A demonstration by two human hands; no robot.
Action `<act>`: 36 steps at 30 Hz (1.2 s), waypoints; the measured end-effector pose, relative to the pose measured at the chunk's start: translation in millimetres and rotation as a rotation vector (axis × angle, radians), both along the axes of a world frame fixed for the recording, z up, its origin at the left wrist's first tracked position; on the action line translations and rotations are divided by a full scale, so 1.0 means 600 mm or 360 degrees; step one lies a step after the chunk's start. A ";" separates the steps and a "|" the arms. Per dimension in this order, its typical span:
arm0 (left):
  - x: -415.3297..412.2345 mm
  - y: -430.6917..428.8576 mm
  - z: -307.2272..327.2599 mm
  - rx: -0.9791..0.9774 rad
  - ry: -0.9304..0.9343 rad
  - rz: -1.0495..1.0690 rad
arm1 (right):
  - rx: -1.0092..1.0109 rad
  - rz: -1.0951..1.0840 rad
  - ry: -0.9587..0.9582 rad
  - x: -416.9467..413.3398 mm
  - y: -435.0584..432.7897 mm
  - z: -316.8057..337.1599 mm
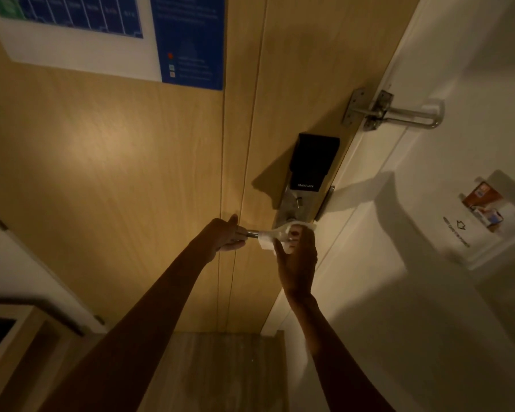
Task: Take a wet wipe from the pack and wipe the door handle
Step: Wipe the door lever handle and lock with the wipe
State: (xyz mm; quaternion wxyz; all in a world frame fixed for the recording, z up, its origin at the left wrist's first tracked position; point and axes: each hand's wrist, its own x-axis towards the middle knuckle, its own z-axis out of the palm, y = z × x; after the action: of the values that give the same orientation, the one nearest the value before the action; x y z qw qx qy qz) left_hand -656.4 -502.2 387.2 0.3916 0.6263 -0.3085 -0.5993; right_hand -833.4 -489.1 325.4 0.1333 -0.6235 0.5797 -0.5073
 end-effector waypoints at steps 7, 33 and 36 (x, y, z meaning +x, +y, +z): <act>0.005 -0.010 -0.005 0.0006 -0.0039 -0.0031 | -0.0078 0.0359 0.1068 -0.015 -0.063 0.001; 0.007 -0.007 0.010 0.0034 -0.0044 -0.0126 | -0.0078 0.0712 0.0978 -0.006 -0.095 0.015; 0.003 -0.014 0.012 0.0085 -0.0029 -0.0170 | -0.0174 0.0679 0.0991 -0.003 -0.090 0.011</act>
State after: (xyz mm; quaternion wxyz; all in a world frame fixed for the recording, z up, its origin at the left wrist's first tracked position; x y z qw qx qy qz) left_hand -654.8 -510.7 394.3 0.3395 0.6246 -0.3287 -0.6218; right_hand -834.9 -543.2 331.9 0.0200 -0.8607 0.4218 -0.2845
